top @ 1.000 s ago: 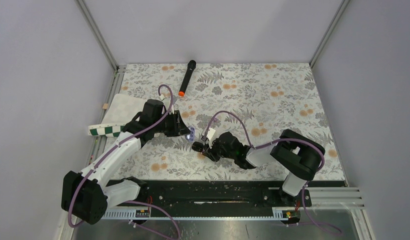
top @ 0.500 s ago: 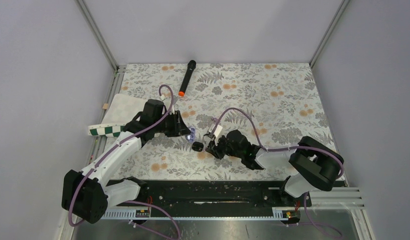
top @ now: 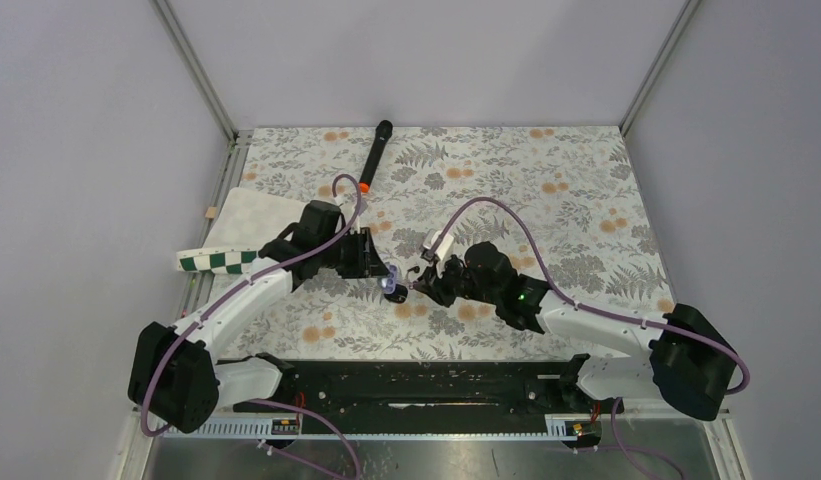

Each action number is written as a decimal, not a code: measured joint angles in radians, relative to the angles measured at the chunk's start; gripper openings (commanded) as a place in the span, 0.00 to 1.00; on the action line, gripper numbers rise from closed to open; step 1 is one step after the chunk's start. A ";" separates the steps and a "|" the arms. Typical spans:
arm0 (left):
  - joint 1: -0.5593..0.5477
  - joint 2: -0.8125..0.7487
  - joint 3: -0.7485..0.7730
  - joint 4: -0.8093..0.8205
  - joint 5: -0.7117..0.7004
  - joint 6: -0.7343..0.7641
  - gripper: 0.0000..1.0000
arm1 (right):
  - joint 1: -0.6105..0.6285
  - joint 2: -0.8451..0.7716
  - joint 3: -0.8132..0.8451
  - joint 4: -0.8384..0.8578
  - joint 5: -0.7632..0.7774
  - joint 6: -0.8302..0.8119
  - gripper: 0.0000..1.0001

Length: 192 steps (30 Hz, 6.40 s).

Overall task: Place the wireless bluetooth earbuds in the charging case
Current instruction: Insert the right earbud into the right side groove of the charging case.

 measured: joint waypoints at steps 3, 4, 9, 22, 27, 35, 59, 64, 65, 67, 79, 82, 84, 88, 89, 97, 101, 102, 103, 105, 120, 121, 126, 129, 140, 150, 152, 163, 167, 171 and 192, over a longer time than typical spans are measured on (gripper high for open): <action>-0.016 0.010 0.004 0.001 0.000 -0.001 0.00 | 0.000 -0.005 0.038 -0.040 0.000 0.000 0.18; -0.021 0.011 0.005 0.002 0.000 -0.002 0.00 | 0.000 -0.004 0.047 -0.052 0.000 0.000 0.18; -0.037 0.014 0.019 0.015 0.000 -0.015 0.00 | -0.001 0.027 0.084 -0.069 0.000 0.002 0.18; -0.060 0.015 0.024 0.029 0.001 -0.031 0.00 | -0.010 0.109 0.121 -0.066 0.000 0.016 0.17; -0.061 0.015 0.024 0.029 0.001 -0.031 0.00 | -0.018 0.128 0.133 -0.060 0.000 0.028 0.17; -0.064 0.015 0.024 0.029 0.006 -0.034 0.00 | -0.023 0.151 0.157 -0.053 0.001 0.036 0.17; -0.073 0.015 0.024 0.029 0.008 -0.043 0.00 | -0.026 0.174 0.192 -0.089 0.010 0.009 0.17; -0.074 0.015 0.024 0.029 0.006 -0.045 0.00 | -0.026 0.184 0.214 -0.118 0.009 0.008 0.17; -0.074 0.015 0.024 0.029 0.007 -0.045 0.00 | -0.026 0.186 0.216 -0.122 0.008 0.008 0.17; -0.077 0.015 0.024 0.029 0.006 -0.045 0.00 | -0.026 0.190 0.221 -0.132 0.006 0.007 0.17; -0.080 0.016 0.024 0.029 0.004 -0.045 0.00 | -0.026 0.211 0.259 -0.183 0.000 0.002 0.22; -0.080 0.018 0.024 0.029 0.005 -0.044 0.00 | -0.026 0.214 0.264 -0.186 -0.001 0.002 0.22; -0.080 0.024 0.024 0.030 0.008 -0.044 0.00 | -0.026 0.216 0.264 -0.189 -0.002 0.002 0.22; -0.080 0.039 0.025 0.031 0.020 -0.043 0.00 | -0.026 0.219 0.267 -0.203 -0.002 0.001 0.22; -0.080 0.041 0.025 0.031 0.023 -0.043 0.00 | -0.026 0.220 0.268 -0.209 -0.003 0.001 0.22; -0.082 0.041 0.030 0.027 0.033 -0.033 0.00 | -0.026 0.224 0.288 -0.232 -0.029 -0.014 0.29; -0.082 0.042 0.030 0.028 0.048 -0.028 0.00 | -0.026 0.224 0.288 -0.243 -0.039 -0.022 0.34; -0.082 0.043 0.030 0.028 0.051 -0.027 0.00 | -0.026 0.224 0.288 -0.245 -0.040 -0.024 0.34; -0.082 0.046 0.030 0.028 0.053 -0.026 0.00 | -0.026 0.224 0.288 -0.246 -0.041 -0.026 0.34; -0.082 0.051 0.030 0.029 0.058 -0.027 0.00 | -0.026 0.224 0.288 -0.251 -0.042 -0.029 0.37; -0.082 0.065 0.030 0.030 0.102 -0.027 0.00 | -0.026 0.188 0.272 -0.270 -0.013 -0.044 0.56; -0.082 0.067 0.030 0.030 0.103 -0.027 0.00 | -0.026 0.183 0.270 -0.272 -0.010 -0.044 0.56; -0.082 0.076 0.030 0.033 0.106 -0.029 0.00 | -0.026 0.133 0.250 -0.268 -0.008 -0.039 0.62; -0.085 0.084 0.030 0.052 0.112 -0.030 0.00 | -0.025 0.070 0.229 -0.252 -0.008 -0.031 0.66; 0.009 0.086 0.058 0.056 0.131 -0.027 0.00 | -0.106 -0.107 0.164 -0.288 0.179 0.151 0.72; 0.059 -0.031 0.047 0.068 0.072 -0.097 0.00 | -0.209 0.434 0.696 -0.660 0.241 0.428 0.57; 0.059 -0.045 0.042 0.080 0.069 -0.104 0.00 | -0.212 0.522 0.771 -0.698 0.252 0.464 0.56; 0.059 -0.057 -0.012 0.081 0.064 -0.124 0.00 | -0.264 0.809 0.932 -0.768 0.262 0.628 0.43; 0.059 -0.068 -0.018 0.081 0.064 -0.124 0.00 | -0.275 0.847 0.962 -0.770 0.264 0.674 0.42; 0.059 -0.074 -0.020 0.082 0.065 -0.124 0.00 | -0.281 0.862 0.966 -0.766 0.261 0.711 0.41; 0.059 -0.078 -0.032 0.089 0.068 -0.124 0.00 | -0.287 0.834 0.868 -0.690 0.183 0.770 0.45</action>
